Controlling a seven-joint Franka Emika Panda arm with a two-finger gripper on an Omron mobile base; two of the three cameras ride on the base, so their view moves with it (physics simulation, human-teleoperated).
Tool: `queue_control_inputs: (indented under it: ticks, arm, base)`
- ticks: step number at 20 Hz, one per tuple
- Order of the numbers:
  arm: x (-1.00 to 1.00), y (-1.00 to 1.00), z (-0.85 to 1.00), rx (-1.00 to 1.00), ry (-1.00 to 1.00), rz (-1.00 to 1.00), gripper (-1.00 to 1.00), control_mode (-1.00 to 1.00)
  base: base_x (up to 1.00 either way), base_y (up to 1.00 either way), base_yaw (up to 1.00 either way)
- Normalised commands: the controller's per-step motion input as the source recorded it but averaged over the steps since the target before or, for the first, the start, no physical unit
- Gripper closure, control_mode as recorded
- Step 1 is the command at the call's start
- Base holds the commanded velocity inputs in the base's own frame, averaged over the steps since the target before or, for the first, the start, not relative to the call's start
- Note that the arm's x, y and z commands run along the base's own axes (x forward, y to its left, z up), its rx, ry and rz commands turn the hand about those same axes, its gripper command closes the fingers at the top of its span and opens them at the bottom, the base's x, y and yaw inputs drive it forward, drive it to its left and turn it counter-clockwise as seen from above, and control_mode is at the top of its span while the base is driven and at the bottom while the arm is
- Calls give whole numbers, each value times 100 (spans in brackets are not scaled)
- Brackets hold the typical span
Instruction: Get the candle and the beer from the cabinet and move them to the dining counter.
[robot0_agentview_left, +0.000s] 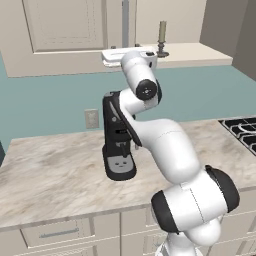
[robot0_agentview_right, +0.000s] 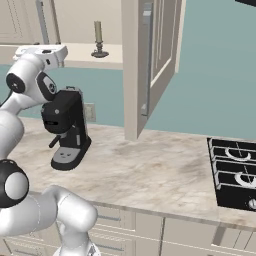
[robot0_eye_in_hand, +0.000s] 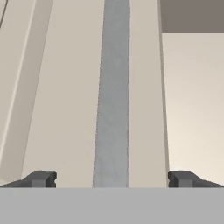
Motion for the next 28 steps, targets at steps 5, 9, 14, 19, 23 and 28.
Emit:
queue_control_inputs:
  ticks: [5,9,14,19,23,28]
  arm:
    - [12,10,0,0,2,0,100,-100]
    - [0,0,0,0,0,0,100,-100]
    - [-13,0,0,0,0,0,100,-100]
    - [-53,8,0,0,0,2,100,-100]
    - [-61,19,0,-1,0,7,100,-100]
    - [-66,31,0,-3,0,12,100,-100]
  base:
    - [0,0,0]
    - [0,0,0]
    - [0,0,0]
    - [0,0,0]
    - [0,0,0]
    - [0,0,0]
